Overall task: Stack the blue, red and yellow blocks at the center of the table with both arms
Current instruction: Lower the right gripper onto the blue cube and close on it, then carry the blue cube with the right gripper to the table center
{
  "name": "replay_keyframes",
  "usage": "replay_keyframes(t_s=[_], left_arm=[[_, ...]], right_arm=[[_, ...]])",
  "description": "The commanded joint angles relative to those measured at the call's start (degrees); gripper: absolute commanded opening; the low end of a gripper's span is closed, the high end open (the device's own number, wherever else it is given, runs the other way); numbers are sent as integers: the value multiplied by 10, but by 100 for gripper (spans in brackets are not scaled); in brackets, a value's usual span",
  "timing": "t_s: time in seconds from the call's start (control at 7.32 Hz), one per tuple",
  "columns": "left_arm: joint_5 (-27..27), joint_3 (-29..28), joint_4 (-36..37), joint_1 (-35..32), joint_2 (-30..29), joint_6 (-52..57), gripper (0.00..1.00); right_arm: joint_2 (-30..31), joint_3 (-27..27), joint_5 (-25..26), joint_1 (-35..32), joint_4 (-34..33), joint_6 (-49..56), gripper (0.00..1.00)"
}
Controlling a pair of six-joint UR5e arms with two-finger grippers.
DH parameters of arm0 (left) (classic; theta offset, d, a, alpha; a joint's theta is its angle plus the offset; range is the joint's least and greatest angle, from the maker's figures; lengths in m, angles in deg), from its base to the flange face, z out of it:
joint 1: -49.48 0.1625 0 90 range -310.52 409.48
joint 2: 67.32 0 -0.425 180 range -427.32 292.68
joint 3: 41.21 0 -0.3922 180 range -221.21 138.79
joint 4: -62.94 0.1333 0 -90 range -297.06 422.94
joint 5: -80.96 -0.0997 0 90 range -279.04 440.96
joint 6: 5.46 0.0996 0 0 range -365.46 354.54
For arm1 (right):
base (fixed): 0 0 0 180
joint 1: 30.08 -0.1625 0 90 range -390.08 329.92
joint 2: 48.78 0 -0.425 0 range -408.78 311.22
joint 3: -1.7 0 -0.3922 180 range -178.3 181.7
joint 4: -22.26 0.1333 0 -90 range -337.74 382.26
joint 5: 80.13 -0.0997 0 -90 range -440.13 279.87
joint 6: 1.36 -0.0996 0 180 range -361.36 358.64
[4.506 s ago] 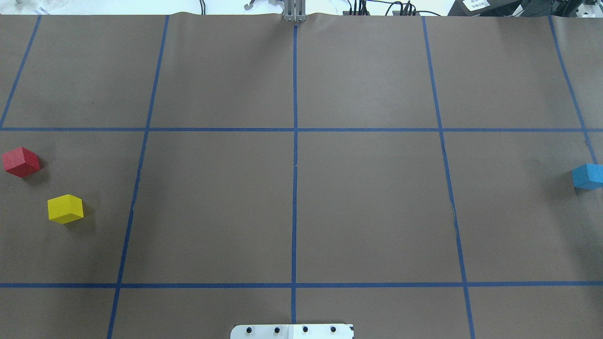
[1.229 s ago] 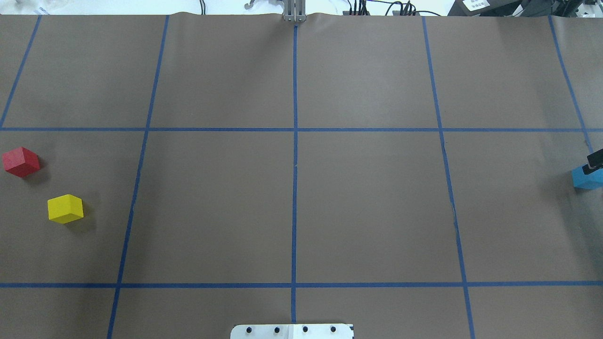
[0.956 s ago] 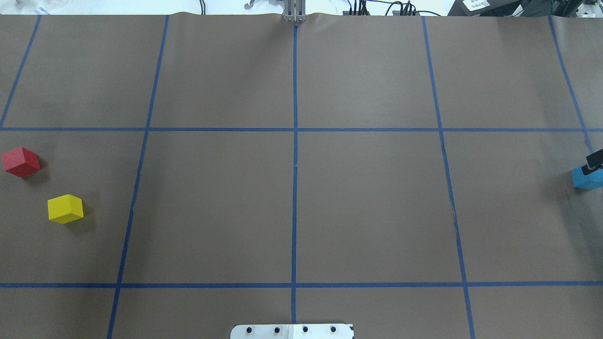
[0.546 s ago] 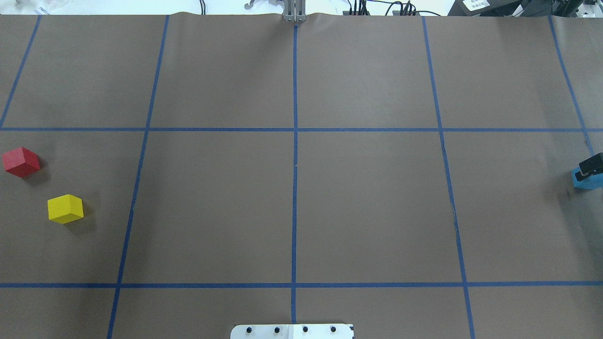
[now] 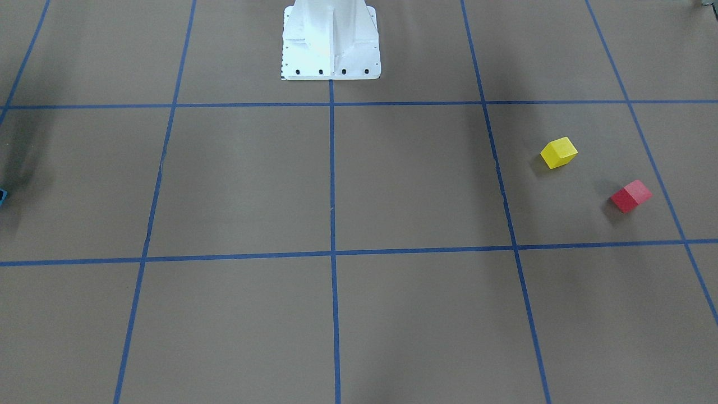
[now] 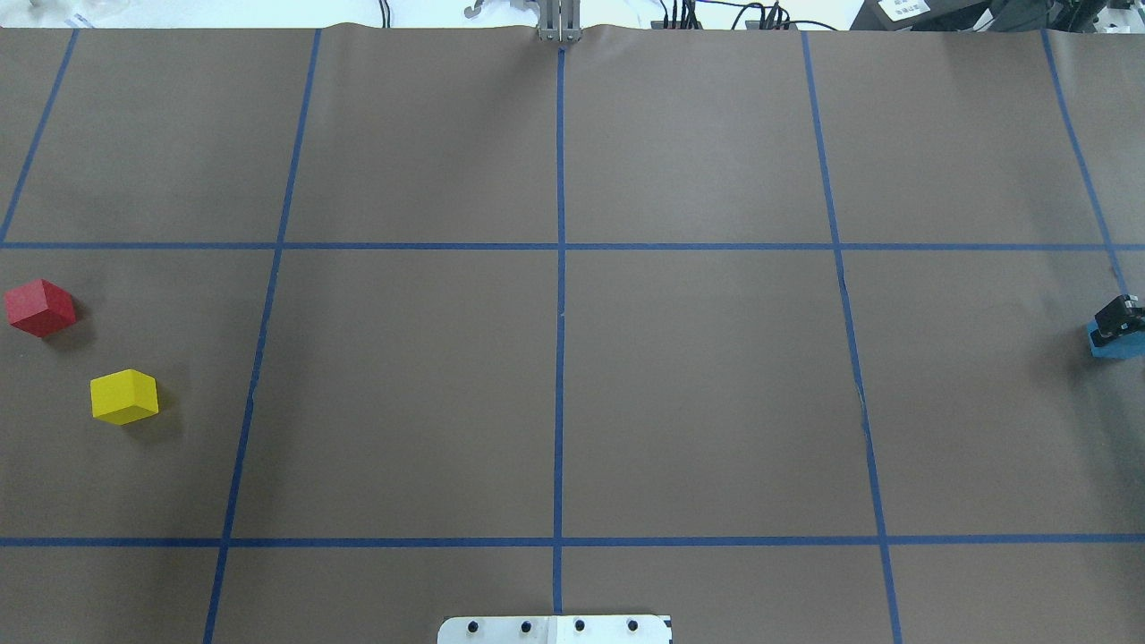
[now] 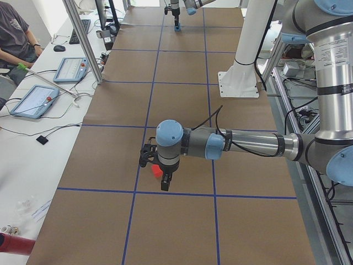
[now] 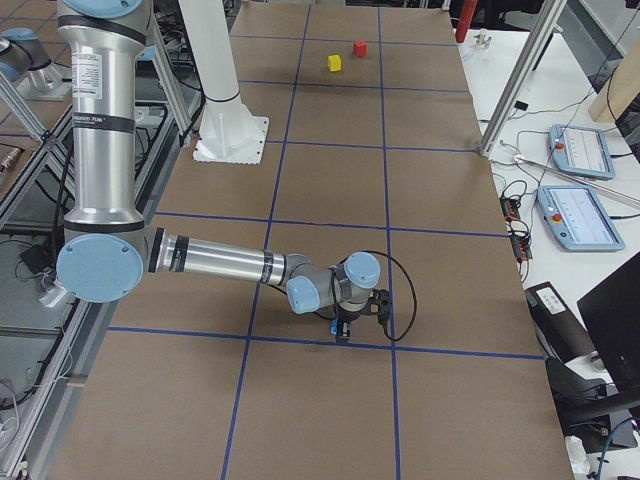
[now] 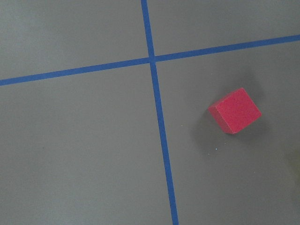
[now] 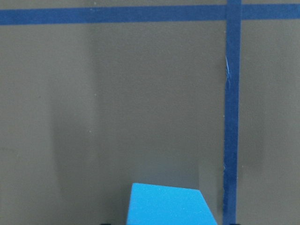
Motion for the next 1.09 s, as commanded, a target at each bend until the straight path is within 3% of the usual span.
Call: replay_keyframes(t_s=[0.0, 0.27, 0.41, 0.55, 0.82, 0.96], left_arm=[[1, 0, 0, 0, 0, 0, 100], [2, 2, 0, 0, 0, 0, 100], [21, 1, 0, 0, 0, 1, 100], [25, 0, 0, 0, 0, 1, 100], [25, -1, -1, 0, 1, 1, 100], [25, -2, -1, 0, 0, 3, 100]], right_arm=[[1, -22, -10, -2, 0, 0, 0], [4, -143, -21, -12, -71, -11, 0], [-20, -200, -22, 0, -117, -61, 0], [-49, -233, -21, 42, -119, -140, 0], [-175, -239, 8, 161, -120, -329, 0], [-250, -226, 65, 247, -133, -409, 0]])
